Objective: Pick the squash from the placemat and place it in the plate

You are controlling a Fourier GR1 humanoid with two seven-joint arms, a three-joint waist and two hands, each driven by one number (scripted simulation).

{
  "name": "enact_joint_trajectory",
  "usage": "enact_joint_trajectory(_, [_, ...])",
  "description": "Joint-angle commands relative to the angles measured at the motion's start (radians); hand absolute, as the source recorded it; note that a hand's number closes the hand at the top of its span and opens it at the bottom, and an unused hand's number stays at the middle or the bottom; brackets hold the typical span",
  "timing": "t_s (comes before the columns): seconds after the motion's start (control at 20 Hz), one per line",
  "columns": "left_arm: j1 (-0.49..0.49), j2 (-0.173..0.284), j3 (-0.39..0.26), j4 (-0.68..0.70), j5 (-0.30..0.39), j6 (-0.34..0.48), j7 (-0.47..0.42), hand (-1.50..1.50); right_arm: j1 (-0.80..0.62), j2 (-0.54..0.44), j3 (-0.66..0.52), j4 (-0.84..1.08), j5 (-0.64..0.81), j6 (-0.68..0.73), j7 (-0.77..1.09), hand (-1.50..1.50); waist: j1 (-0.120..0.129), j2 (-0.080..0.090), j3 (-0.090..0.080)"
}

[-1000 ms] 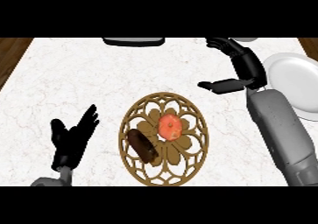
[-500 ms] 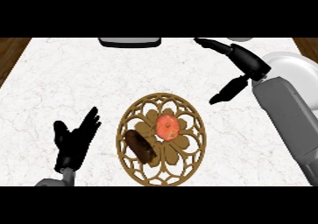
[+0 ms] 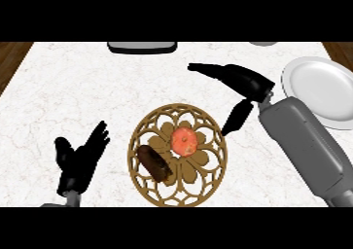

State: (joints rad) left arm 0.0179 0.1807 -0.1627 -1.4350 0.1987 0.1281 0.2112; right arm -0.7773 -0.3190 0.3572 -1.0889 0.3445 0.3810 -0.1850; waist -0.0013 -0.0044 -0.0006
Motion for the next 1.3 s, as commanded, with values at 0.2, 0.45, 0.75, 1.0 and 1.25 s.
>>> enact_joint_trajectory(0.2, [0.02,0.01,0.012,-0.074,-0.006,-0.02,0.061,0.0,0.12,0.086,0.062,-0.187,0.144,-0.027,0.174,-1.5,0.005,0.002,0.001])
enact_joint_trajectory(0.45, [-0.001,-0.016,0.027,-0.007,-0.042,-0.015,0.02,0.0,0.133,0.117,0.041,-0.222,0.159,0.1,0.257,-1.5,0.003,0.003,0.001])
enact_joint_trajectory(0.75, [-0.008,-0.01,0.073,-0.009,-0.012,-0.077,0.009,0.0,0.233,0.162,0.054,-0.286,0.233,0.122,0.249,-1.5,0.002,0.003,0.0])
enact_joint_trajectory(1.0, [-0.039,-0.067,0.051,0.026,-0.073,-0.025,0.011,0.0,0.236,0.236,0.084,-0.169,0.364,0.022,0.191,-1.5,0.003,0.004,0.001])
enact_joint_trajectory(1.25, [0.013,-0.061,0.051,-0.028,-0.088,-0.038,0.015,0.0,0.226,0.246,0.053,-0.124,0.45,-0.005,0.194,-1.5,0.006,0.004,0.001])
